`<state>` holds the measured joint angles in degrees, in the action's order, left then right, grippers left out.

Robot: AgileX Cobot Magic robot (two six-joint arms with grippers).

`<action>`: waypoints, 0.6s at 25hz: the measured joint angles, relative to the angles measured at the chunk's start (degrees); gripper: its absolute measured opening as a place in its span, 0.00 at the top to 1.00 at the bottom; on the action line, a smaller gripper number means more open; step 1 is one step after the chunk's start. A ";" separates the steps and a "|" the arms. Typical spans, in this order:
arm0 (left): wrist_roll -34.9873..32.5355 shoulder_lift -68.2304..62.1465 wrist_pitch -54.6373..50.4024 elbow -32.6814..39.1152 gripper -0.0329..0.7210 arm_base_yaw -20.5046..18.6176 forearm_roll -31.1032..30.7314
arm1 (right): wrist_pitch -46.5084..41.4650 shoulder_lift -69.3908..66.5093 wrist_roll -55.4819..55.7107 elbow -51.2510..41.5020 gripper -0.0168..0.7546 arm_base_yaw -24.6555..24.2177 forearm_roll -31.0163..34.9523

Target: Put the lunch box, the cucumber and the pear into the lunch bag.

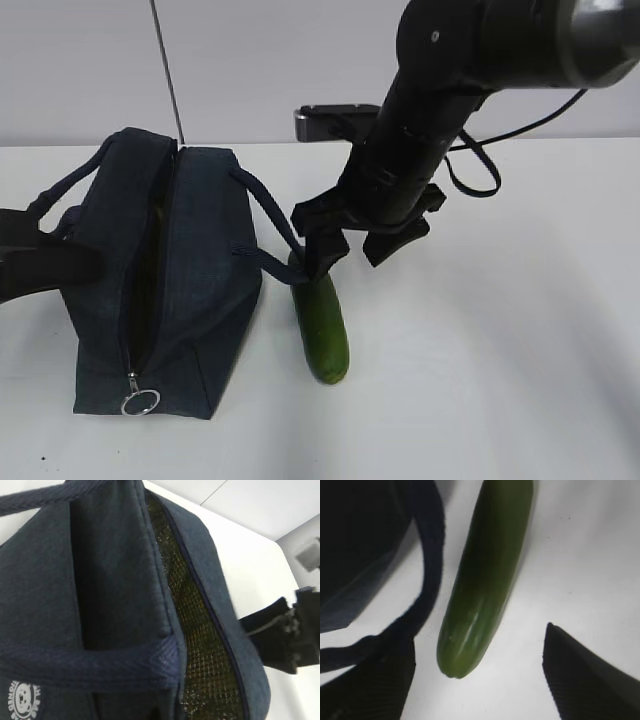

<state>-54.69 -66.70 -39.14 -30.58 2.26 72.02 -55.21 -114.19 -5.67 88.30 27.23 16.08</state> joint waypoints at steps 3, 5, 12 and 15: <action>0.00 0.00 -0.38 0.00 0.98 0.00 0.00 | 1.46 -3.49 0.00 -0.22 0.18 0.00 0.00; 0.00 0.00 -0.65 0.00 0.98 0.00 0.00 | 2.04 -5.63 0.00 0.02 0.18 0.00 0.00; 0.00 0.00 -0.97 0.00 0.98 0.00 0.00 | 2.92 -10.31 0.00 3.40 0.18 0.00 -0.11; 0.00 0.00 -0.97 0.00 0.98 0.00 0.00 | 3.01 -11.51 0.00 4.40 0.19 0.00 -0.36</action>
<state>-54.69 -66.70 -40.11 -30.58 2.26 72.02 -52.20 -125.71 -5.67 92.70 27.23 15.72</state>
